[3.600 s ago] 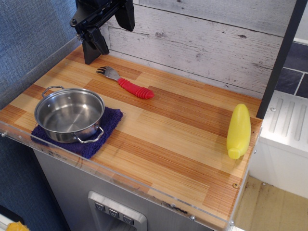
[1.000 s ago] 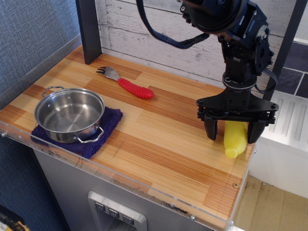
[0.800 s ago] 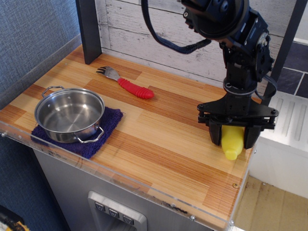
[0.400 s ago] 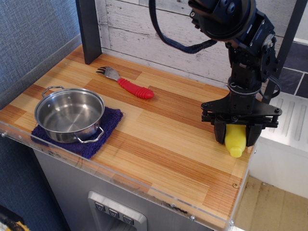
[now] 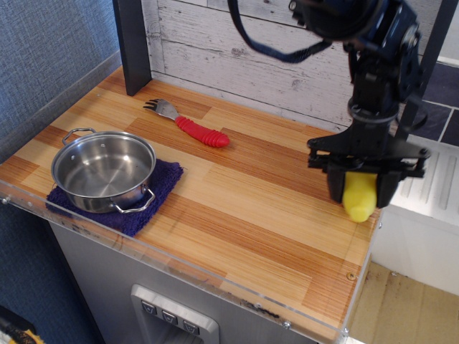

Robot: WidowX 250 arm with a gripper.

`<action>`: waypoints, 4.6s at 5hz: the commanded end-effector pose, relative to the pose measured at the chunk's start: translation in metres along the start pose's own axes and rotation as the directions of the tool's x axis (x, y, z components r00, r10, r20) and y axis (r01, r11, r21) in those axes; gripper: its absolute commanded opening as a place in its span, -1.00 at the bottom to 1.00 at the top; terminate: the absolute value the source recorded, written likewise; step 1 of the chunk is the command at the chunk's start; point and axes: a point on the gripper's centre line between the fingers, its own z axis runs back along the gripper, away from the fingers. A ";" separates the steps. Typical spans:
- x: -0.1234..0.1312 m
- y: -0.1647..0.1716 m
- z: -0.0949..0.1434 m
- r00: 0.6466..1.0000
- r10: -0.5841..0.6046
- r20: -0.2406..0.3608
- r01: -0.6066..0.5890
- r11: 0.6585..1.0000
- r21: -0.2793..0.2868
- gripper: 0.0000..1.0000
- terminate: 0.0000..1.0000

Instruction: Put the banana in the silver pan

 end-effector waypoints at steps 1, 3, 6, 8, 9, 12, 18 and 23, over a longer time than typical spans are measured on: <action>0.007 0.038 0.082 0.981 0.087 0.174 -0.076 0.995 -0.070 -1.00 -1.00; -0.003 0.099 0.114 0.969 0.178 0.170 -0.173 0.984 -0.042 -1.00 -1.00; -0.007 0.191 0.124 0.934 0.309 0.181 -0.317 0.948 0.016 -1.00 -1.00; -0.030 0.230 0.100 0.941 0.308 0.143 -0.326 0.936 0.132 -1.00 -1.00; -0.047 0.245 0.085 0.933 0.346 0.096 -0.358 0.919 0.167 -1.00 -1.00; -0.048 0.265 0.053 0.908 0.412 0.076 -0.419 0.890 0.181 -1.00 -1.00; -0.030 0.251 0.086 0.881 0.451 0.141 -0.470 0.868 0.161 1.00 -1.00; -0.023 0.223 0.147 0.887 0.420 0.192 -0.431 0.902 0.019 1.00 -1.00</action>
